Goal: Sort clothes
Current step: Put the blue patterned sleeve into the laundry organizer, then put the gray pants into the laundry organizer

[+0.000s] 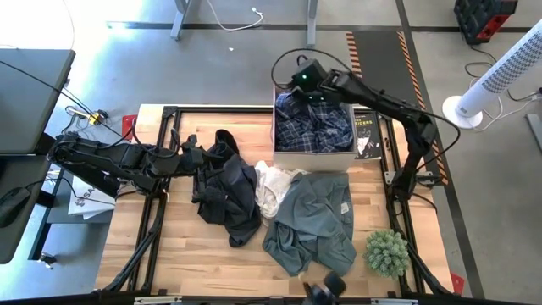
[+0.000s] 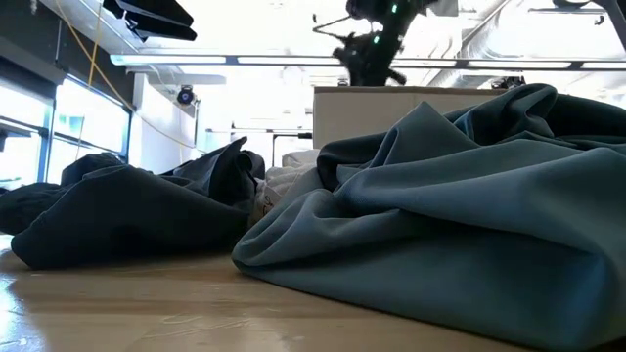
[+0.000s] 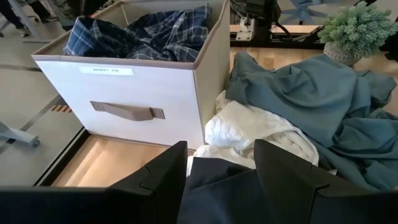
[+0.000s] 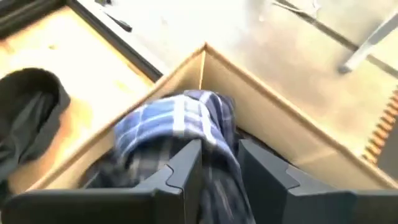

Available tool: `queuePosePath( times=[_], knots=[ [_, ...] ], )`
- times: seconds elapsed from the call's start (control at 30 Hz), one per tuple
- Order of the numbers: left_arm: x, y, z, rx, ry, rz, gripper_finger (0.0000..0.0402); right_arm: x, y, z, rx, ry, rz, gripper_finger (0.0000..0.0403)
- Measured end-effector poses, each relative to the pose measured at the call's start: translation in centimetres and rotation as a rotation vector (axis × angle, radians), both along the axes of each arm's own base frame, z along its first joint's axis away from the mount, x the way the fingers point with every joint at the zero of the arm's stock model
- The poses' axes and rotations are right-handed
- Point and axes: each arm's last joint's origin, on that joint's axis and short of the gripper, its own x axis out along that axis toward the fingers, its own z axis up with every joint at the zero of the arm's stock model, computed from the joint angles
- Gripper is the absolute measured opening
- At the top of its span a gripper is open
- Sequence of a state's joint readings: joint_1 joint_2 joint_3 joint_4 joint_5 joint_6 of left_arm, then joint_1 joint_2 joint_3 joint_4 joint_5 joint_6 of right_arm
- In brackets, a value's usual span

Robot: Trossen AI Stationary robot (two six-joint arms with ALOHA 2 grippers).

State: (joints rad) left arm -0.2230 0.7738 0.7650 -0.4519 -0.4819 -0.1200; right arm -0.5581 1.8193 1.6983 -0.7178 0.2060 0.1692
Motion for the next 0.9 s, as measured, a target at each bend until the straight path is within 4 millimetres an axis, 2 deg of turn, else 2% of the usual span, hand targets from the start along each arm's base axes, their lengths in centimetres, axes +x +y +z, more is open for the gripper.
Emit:
queuePosePath(
  times=[0.07, 0.13, 0.27, 0.33, 0.43, 0.5, 0.6, 0.67, 0.77, 0.83, 0.9],
  knots=[
    [0.0, 0.0, 0.0, 0.000, 0.001, -0.001, 0.0182, -0.3, -1.1, -3.5, 0.061, 0.012, -0.029, 0.0098],
    [0.0, 0.0, 0.0, 0.001, 0.003, -0.001, 0.0182, -1.0, -1.7, -7.9, 0.142, 0.045, -0.053, 0.0093],
    [0.0, 0.0, 0.0, 0.001, 0.005, -0.001, 0.0182, -2.6, -1.5, -15.9, 0.265, 0.081, -0.079, 0.0088],
    [0.0, 0.0, 0.0, 0.001, 0.005, 0.000, 0.0182, -3.2, -1.2, -18.1, 0.271, 0.078, -0.084, 0.0087],
    [0.0, 0.0, 0.0, 0.006, 0.006, 0.000, 0.0182, -3.5, -0.9, -18.9, 0.252, 0.070, -0.081, 0.0087],
    [0.0, 0.0, 0.0, 0.018, 0.006, 0.001, 0.0182, -3.4, -0.9, -18.0, 0.232, 0.066, -0.064, 0.0087],
    [0.0, 0.1, 0.0, 0.024, 0.006, 0.011, 0.0182, -2.8, -0.8, -14.3, 0.151, 0.056, -0.030, 0.0087],
    [0.0, 0.1, 0.0, 0.026, 0.008, 0.014, 0.0182, -2.3, -0.4, -10.5, 0.070, 0.022, -0.007, 0.0087],
    [-0.1, 0.1, -0.2, 0.011, 0.019, 0.023, 0.0182, -2.3, 1.1, -3.5, -0.068, -0.065, 0.021, 0.0087],
    [-0.2, 0.1, -0.3, 0.002, 0.033, 0.029, 0.0182, -2.6, 2.9, -0.4, -0.107, -0.079, 0.055, 0.0087],
    [-0.3, 0.1, -0.5, -0.009, 0.045, 0.036, 0.0182, -2.8, 5.6, 2.1, -0.151, -0.108, 0.128, 0.0087]
  ],
)
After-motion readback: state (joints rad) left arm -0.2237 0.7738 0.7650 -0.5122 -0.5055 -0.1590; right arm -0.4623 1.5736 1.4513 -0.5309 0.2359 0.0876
